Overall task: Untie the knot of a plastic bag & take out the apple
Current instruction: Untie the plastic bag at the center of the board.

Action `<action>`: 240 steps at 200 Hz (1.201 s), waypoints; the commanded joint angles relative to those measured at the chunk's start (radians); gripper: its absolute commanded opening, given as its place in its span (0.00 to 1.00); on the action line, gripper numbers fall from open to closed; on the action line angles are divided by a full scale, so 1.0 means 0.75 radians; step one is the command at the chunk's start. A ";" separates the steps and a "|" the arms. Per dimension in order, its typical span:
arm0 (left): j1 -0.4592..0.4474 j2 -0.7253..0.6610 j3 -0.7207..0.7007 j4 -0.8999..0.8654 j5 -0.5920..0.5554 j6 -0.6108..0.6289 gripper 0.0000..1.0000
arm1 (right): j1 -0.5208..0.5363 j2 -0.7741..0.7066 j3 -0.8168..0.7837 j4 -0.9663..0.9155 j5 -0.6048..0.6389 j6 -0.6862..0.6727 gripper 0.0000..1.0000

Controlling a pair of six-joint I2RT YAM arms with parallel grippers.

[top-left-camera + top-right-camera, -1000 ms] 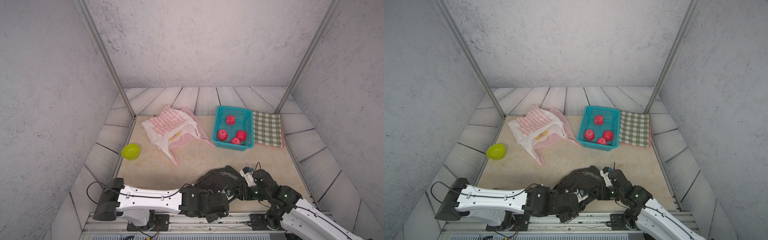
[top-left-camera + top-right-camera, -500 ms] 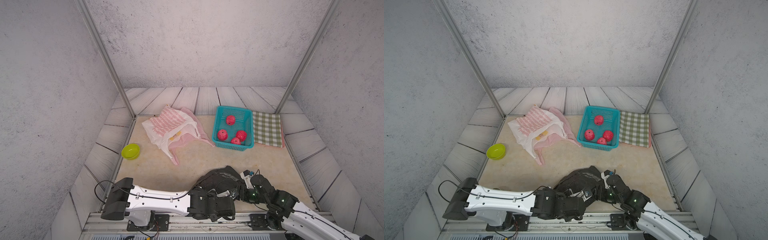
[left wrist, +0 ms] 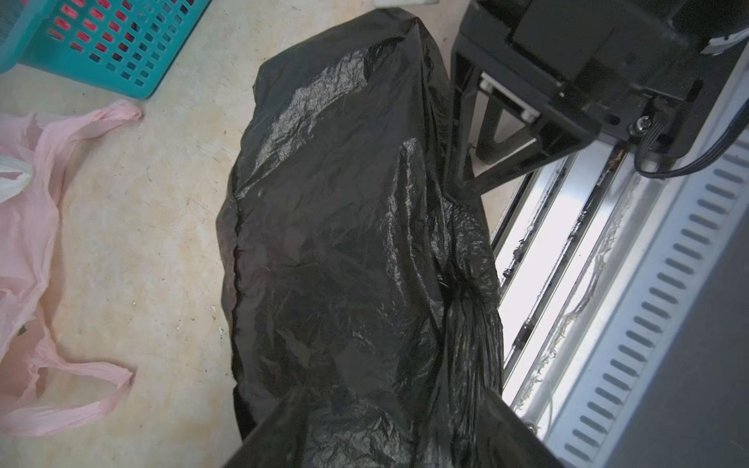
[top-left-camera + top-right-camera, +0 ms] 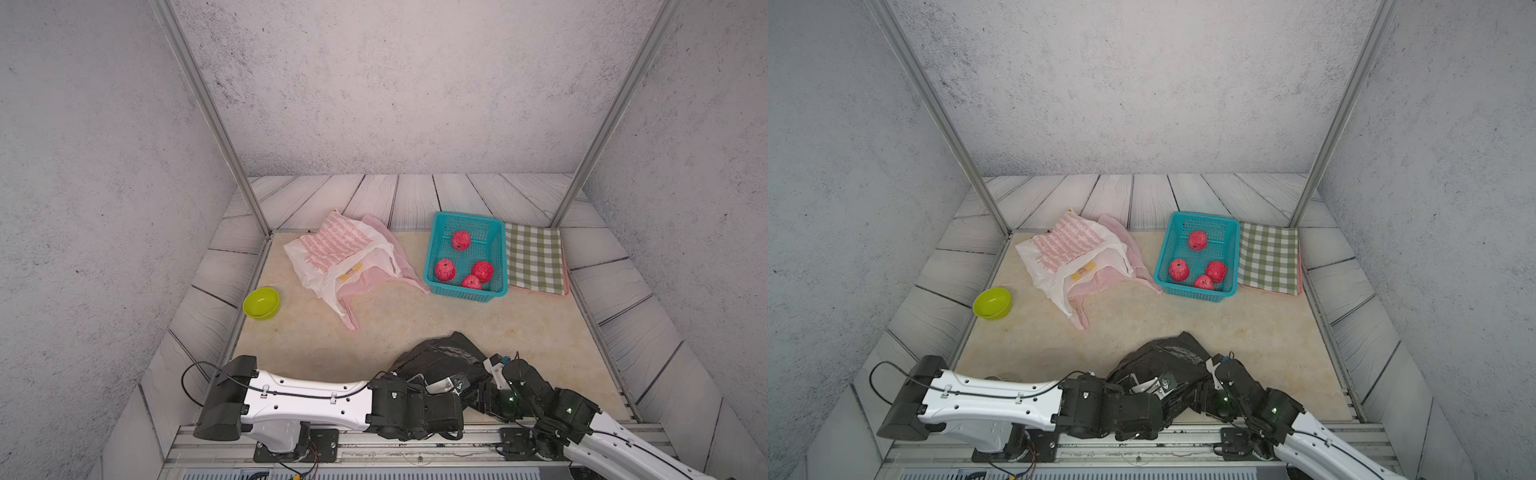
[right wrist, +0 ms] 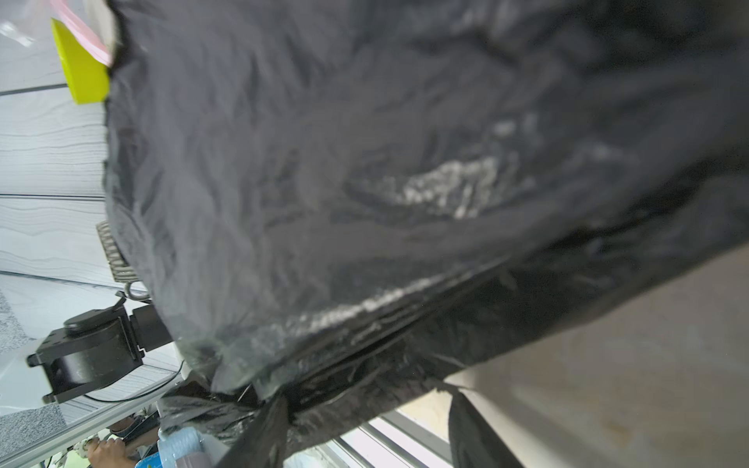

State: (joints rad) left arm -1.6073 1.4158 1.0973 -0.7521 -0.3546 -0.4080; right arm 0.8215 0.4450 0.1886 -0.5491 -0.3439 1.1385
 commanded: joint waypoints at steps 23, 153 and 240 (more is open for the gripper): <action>-0.003 0.014 -0.021 0.008 0.024 -0.001 0.67 | 0.021 0.170 0.002 0.216 0.002 0.038 0.58; -0.124 0.100 0.101 -0.022 -0.074 0.053 0.70 | 0.025 0.138 0.134 0.452 0.012 0.231 0.00; -0.283 0.291 0.340 -0.675 -0.761 -0.534 0.74 | 0.026 0.334 0.301 0.709 -0.065 0.352 0.00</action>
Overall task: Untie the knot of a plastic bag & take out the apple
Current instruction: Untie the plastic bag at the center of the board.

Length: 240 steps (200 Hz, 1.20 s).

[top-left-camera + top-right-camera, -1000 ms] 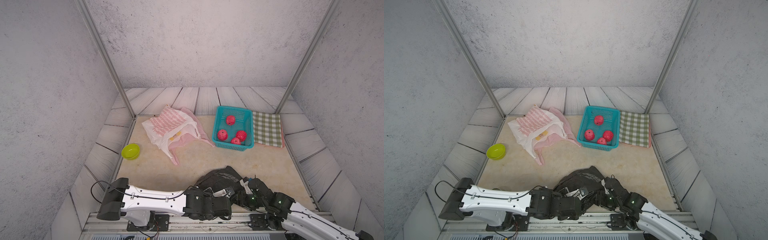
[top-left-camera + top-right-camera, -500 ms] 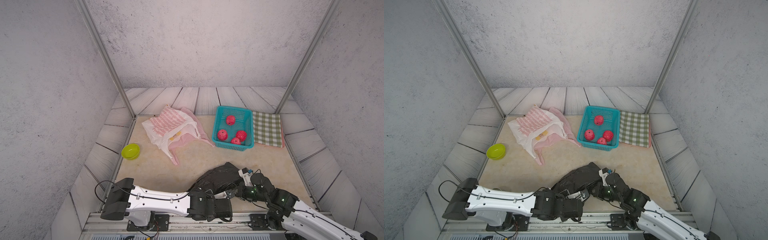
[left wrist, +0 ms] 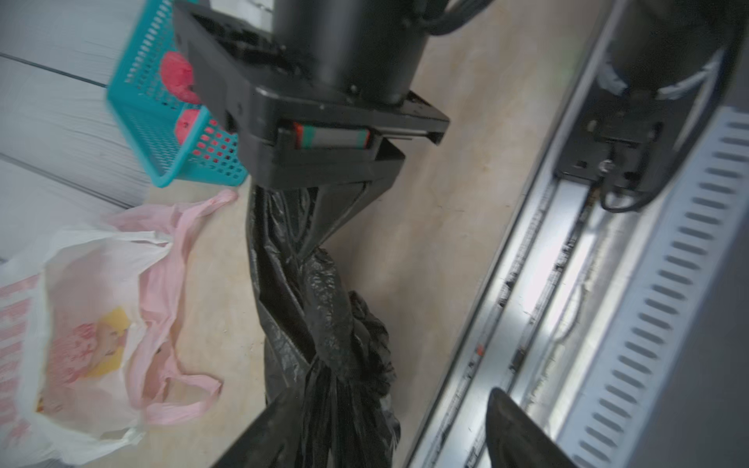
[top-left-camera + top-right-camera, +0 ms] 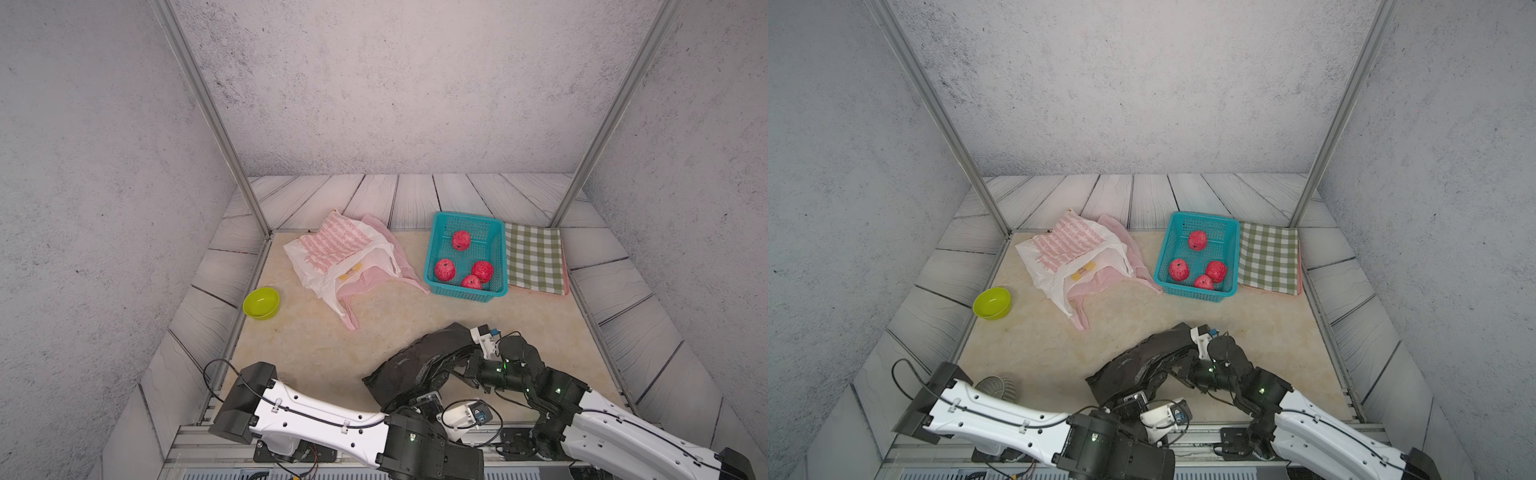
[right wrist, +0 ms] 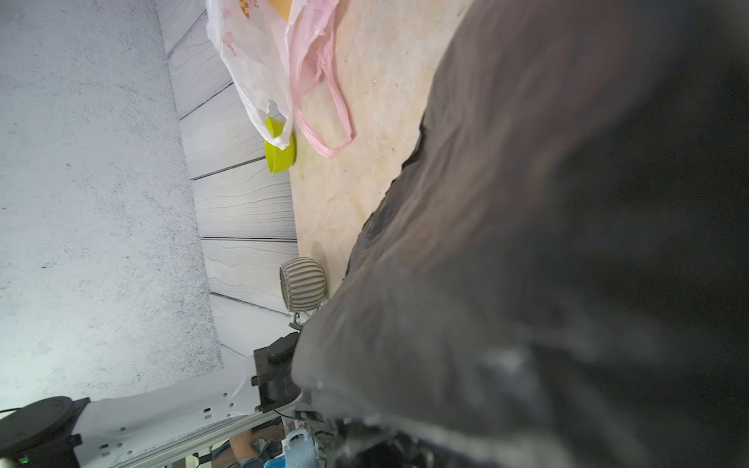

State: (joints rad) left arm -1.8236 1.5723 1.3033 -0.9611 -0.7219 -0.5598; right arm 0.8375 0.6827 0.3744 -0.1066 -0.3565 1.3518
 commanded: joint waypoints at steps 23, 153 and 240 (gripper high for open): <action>0.006 0.113 0.057 -0.540 -0.333 -0.508 0.78 | 0.006 0.032 0.110 0.121 -0.056 0.072 0.00; 0.025 -0.156 -0.227 -0.426 -0.262 -0.581 0.00 | -0.064 0.027 0.234 -0.040 -0.028 -0.046 0.00; 0.000 -0.250 -0.366 -0.571 -0.110 -0.853 0.00 | -0.773 0.115 0.263 -0.155 -0.375 -0.239 0.00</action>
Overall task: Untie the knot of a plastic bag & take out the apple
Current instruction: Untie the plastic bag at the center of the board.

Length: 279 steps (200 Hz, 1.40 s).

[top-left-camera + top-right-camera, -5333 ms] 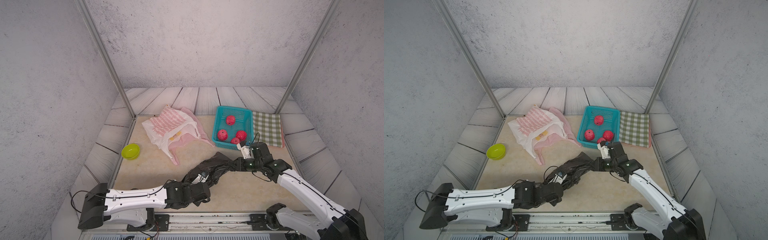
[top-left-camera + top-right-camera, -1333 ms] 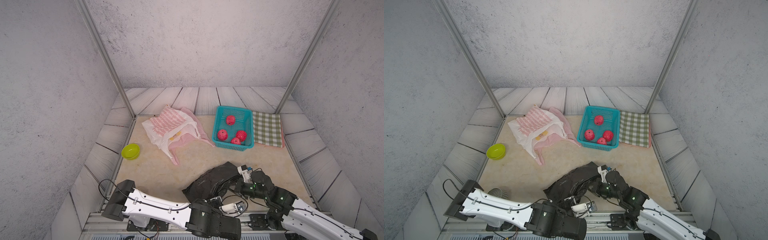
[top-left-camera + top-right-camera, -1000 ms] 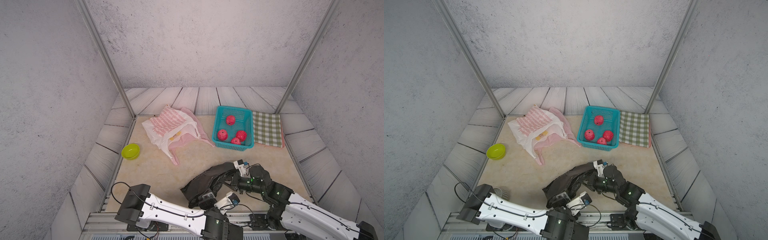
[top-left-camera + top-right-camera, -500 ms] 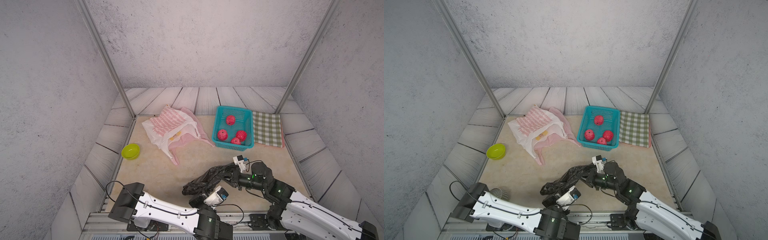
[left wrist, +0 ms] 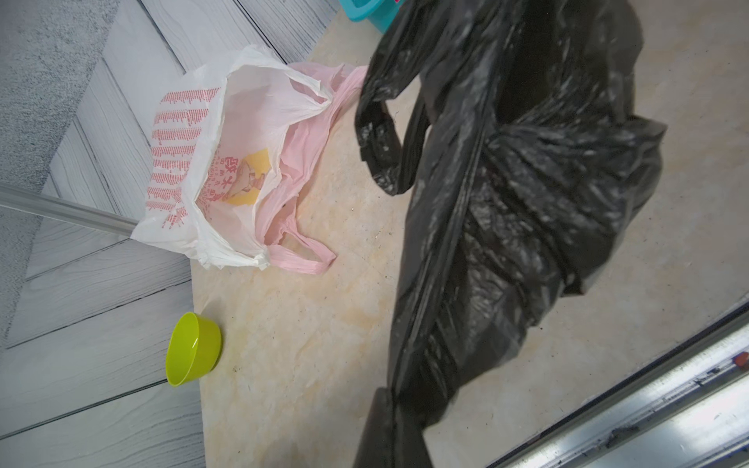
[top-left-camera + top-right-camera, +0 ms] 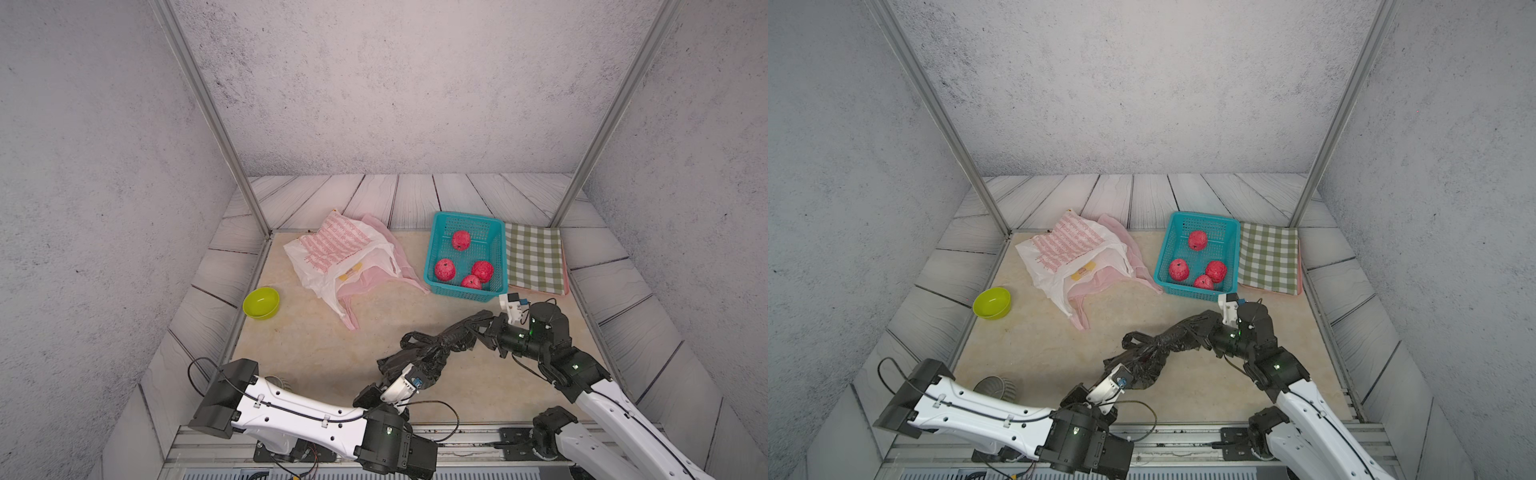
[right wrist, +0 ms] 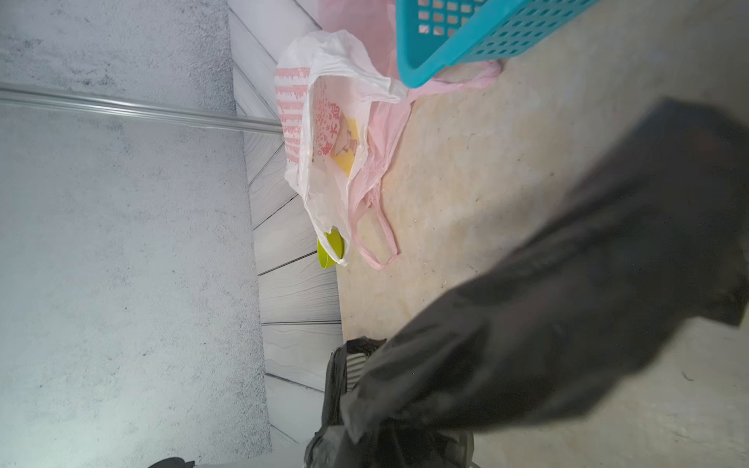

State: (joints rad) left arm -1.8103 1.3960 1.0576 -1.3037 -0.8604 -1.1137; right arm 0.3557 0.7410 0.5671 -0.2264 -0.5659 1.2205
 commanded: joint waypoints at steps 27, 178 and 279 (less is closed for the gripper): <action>-0.034 -0.061 -0.073 -0.175 0.089 -0.220 0.00 | -0.329 0.065 0.016 -0.039 -0.157 -0.125 0.00; -0.023 -0.430 0.010 0.114 -0.031 0.288 0.65 | -0.734 -0.023 0.050 -0.106 -0.268 -0.231 0.52; 0.564 -0.135 0.314 0.589 0.803 1.259 0.77 | -0.450 -0.243 0.076 -0.450 -0.209 -0.341 0.64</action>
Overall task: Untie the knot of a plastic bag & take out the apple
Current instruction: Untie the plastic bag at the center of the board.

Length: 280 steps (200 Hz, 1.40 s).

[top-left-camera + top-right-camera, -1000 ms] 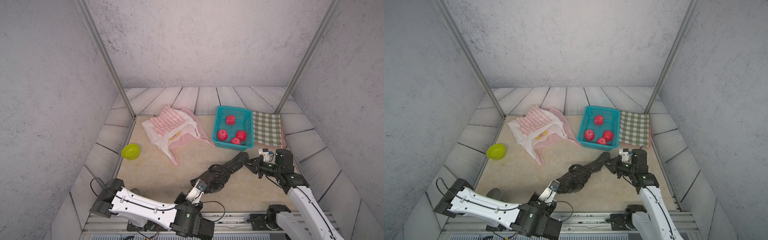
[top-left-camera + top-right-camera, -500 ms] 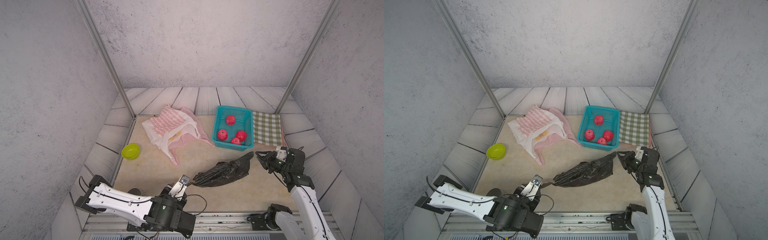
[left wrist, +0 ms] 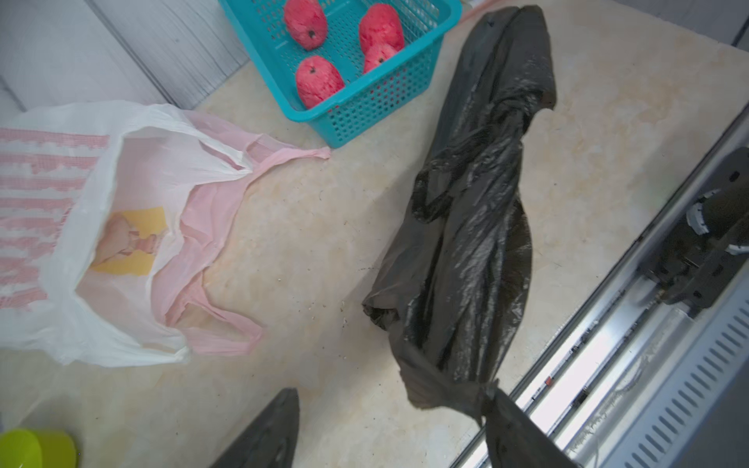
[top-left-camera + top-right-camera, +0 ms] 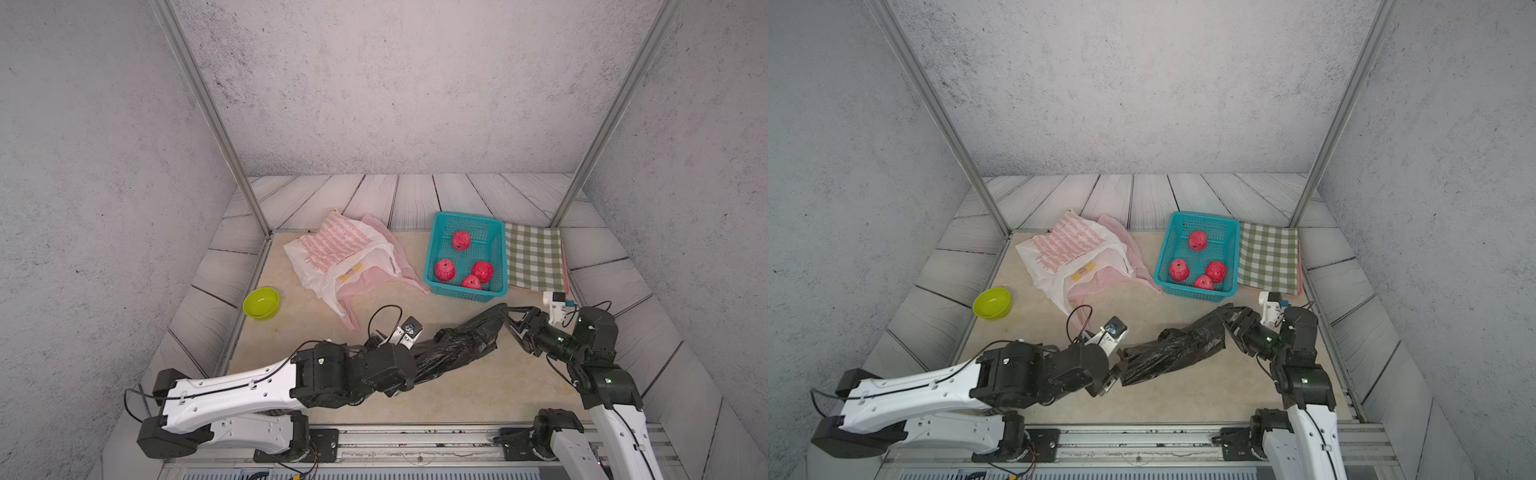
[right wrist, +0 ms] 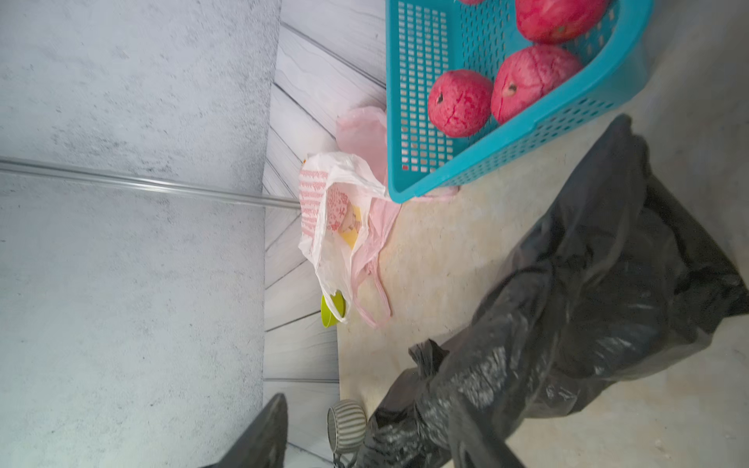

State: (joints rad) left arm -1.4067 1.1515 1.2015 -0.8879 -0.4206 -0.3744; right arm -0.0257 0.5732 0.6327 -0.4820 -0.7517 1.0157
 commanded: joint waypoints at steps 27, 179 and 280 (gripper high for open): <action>0.043 0.360 0.252 -0.028 0.238 0.319 0.99 | 0.085 0.009 -0.098 -0.110 0.048 -0.114 0.64; 0.399 0.378 0.383 -0.276 0.927 0.144 0.99 | 0.086 0.272 -0.126 0.051 0.038 -0.233 0.64; 0.503 0.038 0.102 0.324 1.553 -0.080 0.99 | 0.239 0.119 -0.076 0.128 -0.173 -0.209 0.63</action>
State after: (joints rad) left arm -1.0431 1.1782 1.2442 -0.7048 0.6640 -0.4080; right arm 0.0906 0.7059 0.5526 -0.4881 -0.7849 0.8085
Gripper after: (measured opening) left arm 0.987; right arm 0.629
